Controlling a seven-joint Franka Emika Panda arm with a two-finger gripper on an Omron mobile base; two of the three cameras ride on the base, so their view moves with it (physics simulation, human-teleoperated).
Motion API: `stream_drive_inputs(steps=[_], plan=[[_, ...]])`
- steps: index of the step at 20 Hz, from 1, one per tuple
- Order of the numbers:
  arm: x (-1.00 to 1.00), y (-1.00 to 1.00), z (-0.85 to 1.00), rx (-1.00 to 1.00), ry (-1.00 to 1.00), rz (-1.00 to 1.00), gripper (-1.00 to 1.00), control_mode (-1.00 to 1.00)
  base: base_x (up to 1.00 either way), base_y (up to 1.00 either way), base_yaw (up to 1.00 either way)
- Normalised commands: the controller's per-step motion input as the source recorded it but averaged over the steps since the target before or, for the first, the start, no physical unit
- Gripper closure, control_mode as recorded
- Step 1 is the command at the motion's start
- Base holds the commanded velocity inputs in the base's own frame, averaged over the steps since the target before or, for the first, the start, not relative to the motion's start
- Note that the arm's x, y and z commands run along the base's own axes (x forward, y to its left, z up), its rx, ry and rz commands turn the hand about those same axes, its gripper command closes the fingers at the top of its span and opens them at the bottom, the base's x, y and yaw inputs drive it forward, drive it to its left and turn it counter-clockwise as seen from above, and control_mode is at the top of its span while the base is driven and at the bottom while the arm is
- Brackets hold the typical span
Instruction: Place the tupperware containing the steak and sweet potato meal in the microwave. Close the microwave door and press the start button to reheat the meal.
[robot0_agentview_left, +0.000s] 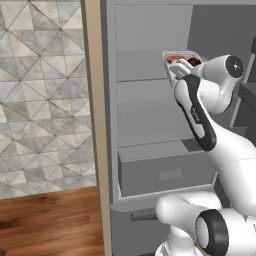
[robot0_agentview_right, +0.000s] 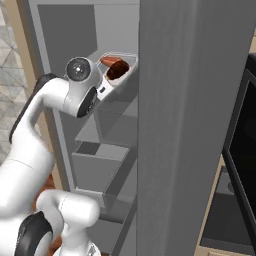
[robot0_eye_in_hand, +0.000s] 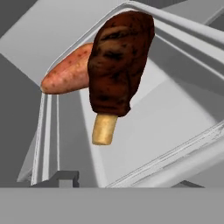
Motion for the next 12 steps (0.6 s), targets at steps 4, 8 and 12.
stream_drive_inputs(steps=[4, 8, 12], plan=[[-0.84, 0.26, 0.0, -0.09, 0.02, 0.0, 1.0, -1.0, 0.0, 0.0, 0.0], [-0.87, 0.04, 0.0, -0.07, 0.07, 0.0, 1.0, -1.0, 0.0, 0.0, 0.0], [-0.74, 0.0, 0.0, -0.01, 0.03, 0.0, 1.0, -1.0, 0.0, 0.0, 0.0]])
